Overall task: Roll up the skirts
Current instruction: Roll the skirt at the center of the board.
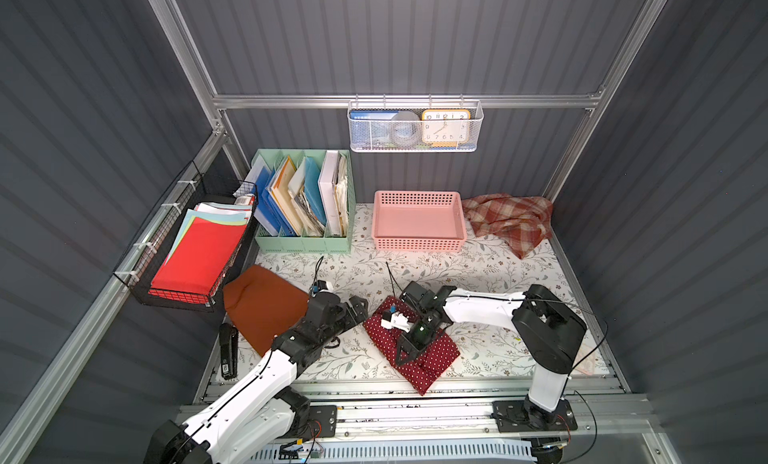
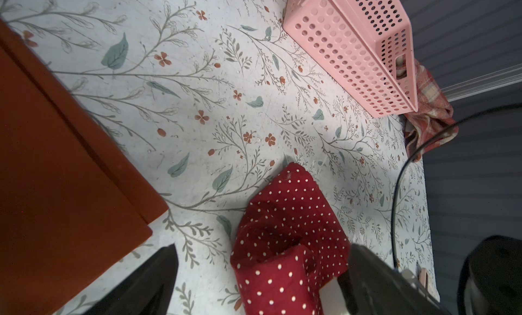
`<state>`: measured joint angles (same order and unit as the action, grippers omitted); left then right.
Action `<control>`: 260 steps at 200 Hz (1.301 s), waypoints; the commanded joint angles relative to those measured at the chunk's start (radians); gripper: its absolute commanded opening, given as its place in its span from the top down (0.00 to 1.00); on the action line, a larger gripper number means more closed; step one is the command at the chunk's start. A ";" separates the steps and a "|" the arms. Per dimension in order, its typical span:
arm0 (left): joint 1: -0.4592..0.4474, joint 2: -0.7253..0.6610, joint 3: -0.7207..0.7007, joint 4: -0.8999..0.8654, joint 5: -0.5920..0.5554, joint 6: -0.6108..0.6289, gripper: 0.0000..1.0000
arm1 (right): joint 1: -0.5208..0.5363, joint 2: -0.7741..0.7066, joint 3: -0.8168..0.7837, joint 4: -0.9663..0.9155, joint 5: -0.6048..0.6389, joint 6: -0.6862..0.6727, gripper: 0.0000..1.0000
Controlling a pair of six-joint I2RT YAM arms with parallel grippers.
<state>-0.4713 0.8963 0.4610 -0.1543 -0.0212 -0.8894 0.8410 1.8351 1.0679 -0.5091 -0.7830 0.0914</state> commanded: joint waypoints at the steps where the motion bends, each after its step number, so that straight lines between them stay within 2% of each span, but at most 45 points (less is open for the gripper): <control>1: 0.007 0.023 -0.023 0.064 0.053 0.020 0.01 | -0.039 -0.055 -0.050 0.091 -0.097 -0.004 0.88; 41: 0.007 0.078 -0.056 0.149 0.115 0.008 0.04 | -0.104 -0.108 -0.106 0.130 -0.083 0.037 0.87; 79: 0.006 0.133 -0.068 0.214 0.143 0.003 0.05 | -0.159 -0.133 -0.134 0.102 0.079 0.060 0.67; 114: 0.002 0.181 -0.061 0.256 0.177 -0.001 0.05 | -0.161 -0.111 -0.139 0.091 0.186 0.061 0.57; 140: -0.030 0.229 -0.050 0.292 0.193 -0.014 0.05 | -0.153 -0.123 -0.149 0.092 0.263 0.087 0.56; 167: -0.131 0.271 -0.050 0.340 0.146 -0.053 0.05 | -0.146 -0.167 -0.154 0.060 0.375 0.089 0.55; 184: -0.179 0.302 -0.061 0.393 0.116 -0.077 0.04 | -0.143 -0.157 -0.149 0.060 0.380 0.086 0.55; 220: -0.191 0.391 -0.086 0.482 0.078 -0.102 0.04 | -0.120 -0.121 -0.140 0.060 0.394 0.075 0.55; 260: -0.193 0.483 -0.082 0.562 -0.037 -0.107 0.08 | -0.120 -0.132 -0.148 0.060 0.407 0.078 0.56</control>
<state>-0.6582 1.3285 0.3878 0.3283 0.0299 -0.9840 0.7197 1.6897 0.9257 -0.4328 -0.4400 0.1711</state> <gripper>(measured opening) 0.938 0.441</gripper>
